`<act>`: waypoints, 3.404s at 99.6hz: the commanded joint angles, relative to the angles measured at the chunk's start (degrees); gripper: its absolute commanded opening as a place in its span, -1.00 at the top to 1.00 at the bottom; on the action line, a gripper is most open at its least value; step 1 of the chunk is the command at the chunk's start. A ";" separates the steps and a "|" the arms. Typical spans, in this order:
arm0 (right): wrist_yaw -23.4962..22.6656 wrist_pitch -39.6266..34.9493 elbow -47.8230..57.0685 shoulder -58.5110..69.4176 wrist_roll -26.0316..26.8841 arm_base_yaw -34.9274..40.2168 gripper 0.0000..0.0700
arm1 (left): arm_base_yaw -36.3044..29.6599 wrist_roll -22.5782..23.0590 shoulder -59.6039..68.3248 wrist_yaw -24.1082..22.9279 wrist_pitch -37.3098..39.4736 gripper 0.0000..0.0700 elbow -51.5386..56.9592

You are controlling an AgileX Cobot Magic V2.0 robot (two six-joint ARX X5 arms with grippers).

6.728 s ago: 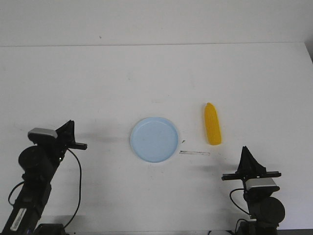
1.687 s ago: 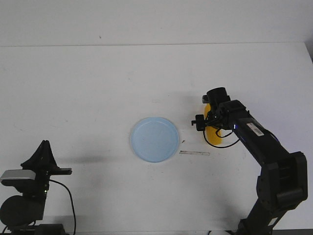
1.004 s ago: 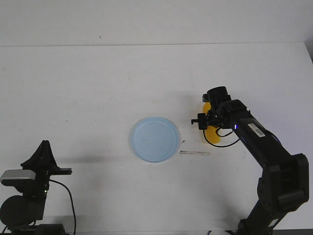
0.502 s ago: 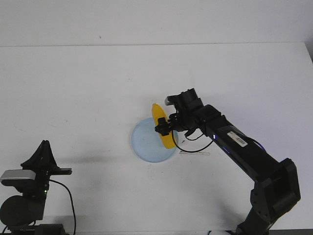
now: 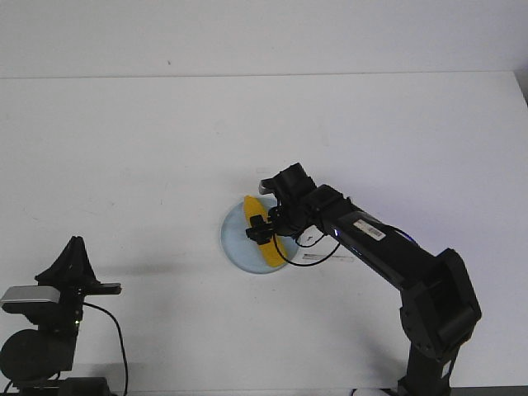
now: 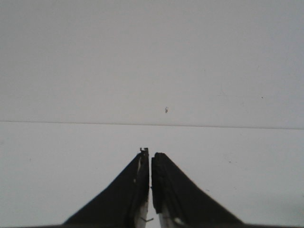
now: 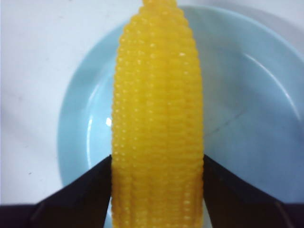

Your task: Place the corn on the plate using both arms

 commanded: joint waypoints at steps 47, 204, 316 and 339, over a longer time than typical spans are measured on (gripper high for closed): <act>0.33 0.57 0.92 0.15 0.13 0.61 -0.49 | 0.09 0.77 -0.20 -0.15 0.85 1.00 0.46; 12.70 49.07 -59.19 -60.15 -17.62 -35.12 0.97 | 0.09 0.77 -0.20 -0.15 0.85 1.00 0.46; 12.70 42.05 -61.96 -94.62 -14.62 -35.01 0.97 | 0.09 0.77 -0.20 -0.15 0.85 1.00 0.46; 12.70 42.05 -61.96 -94.62 -14.62 -35.01 0.98 | 0.09 0.77 -0.20 -0.15 0.85 1.00 0.46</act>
